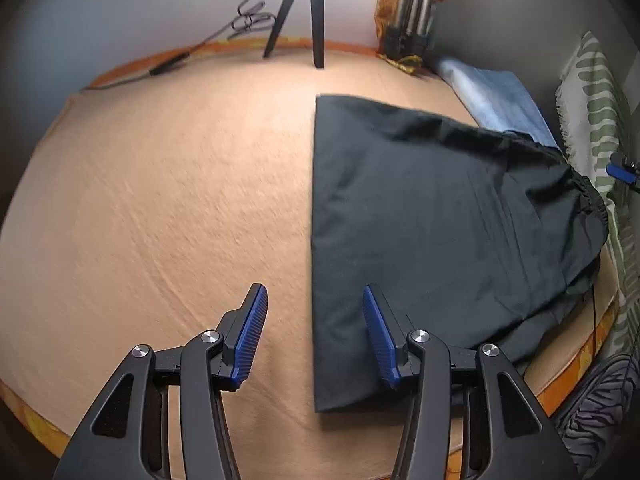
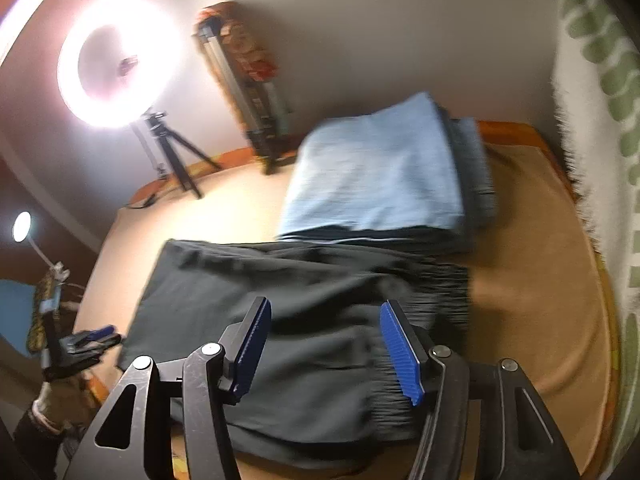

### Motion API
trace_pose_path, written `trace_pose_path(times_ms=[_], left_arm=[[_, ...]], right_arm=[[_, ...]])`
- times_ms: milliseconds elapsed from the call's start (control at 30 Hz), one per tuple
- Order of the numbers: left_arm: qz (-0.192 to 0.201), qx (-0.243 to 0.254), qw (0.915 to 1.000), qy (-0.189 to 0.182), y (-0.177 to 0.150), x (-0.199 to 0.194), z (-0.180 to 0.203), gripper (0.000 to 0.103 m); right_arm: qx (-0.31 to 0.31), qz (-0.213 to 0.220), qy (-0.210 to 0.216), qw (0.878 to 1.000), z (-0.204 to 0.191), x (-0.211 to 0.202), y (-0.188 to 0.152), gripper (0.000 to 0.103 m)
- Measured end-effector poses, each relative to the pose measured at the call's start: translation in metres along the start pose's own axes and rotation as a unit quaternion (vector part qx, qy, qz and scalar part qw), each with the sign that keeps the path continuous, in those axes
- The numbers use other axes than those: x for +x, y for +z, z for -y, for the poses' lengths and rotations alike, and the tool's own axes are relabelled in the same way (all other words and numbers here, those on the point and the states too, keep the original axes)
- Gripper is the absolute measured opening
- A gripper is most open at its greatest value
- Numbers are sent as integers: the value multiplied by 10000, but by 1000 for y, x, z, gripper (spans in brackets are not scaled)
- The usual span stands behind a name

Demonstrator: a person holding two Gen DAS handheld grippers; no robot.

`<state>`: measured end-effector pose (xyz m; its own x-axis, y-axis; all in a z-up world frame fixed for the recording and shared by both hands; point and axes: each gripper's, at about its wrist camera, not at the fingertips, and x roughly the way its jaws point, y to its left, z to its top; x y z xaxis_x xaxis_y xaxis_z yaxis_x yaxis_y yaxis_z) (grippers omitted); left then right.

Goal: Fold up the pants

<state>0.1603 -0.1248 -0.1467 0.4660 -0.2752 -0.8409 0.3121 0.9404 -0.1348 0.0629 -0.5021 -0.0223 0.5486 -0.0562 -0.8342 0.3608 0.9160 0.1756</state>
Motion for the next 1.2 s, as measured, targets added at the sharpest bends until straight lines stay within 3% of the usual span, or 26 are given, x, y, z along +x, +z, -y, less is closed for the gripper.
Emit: trace_pose_path(times_ms=[400,633,733,800,867,1000,1200], left_arm=[[-95,-160,9994,-276,-10,8,-5,48],[-116,-285,9983,-500,-11,10,-9,42],[-95,-398,9974,-591,-11,11,-13,34],[-87,-459,9967,-669,-10,12,-15,20],[-91,-452,9963,-732,-11,12,-14,15],[19,-368,9955,-873,-9,10,-11,7],[197,-421,9925,-1134,-7,3,-11,6]], right_arm=[[-809,-245,594,9946,-134,37,5,64],[-1130,-483,754,9896,-203,71,9,65],[-1242,-631,768,9873,-224,89,13,67],[-1291,-741,751,9860,-238,102,15,67],[-1273,-896,749,9850,-251,119,18,67],[-1206,-1206,734,9826,-271,152,22,67],[-1243,-1606,562,9776,-302,202,25,67]])
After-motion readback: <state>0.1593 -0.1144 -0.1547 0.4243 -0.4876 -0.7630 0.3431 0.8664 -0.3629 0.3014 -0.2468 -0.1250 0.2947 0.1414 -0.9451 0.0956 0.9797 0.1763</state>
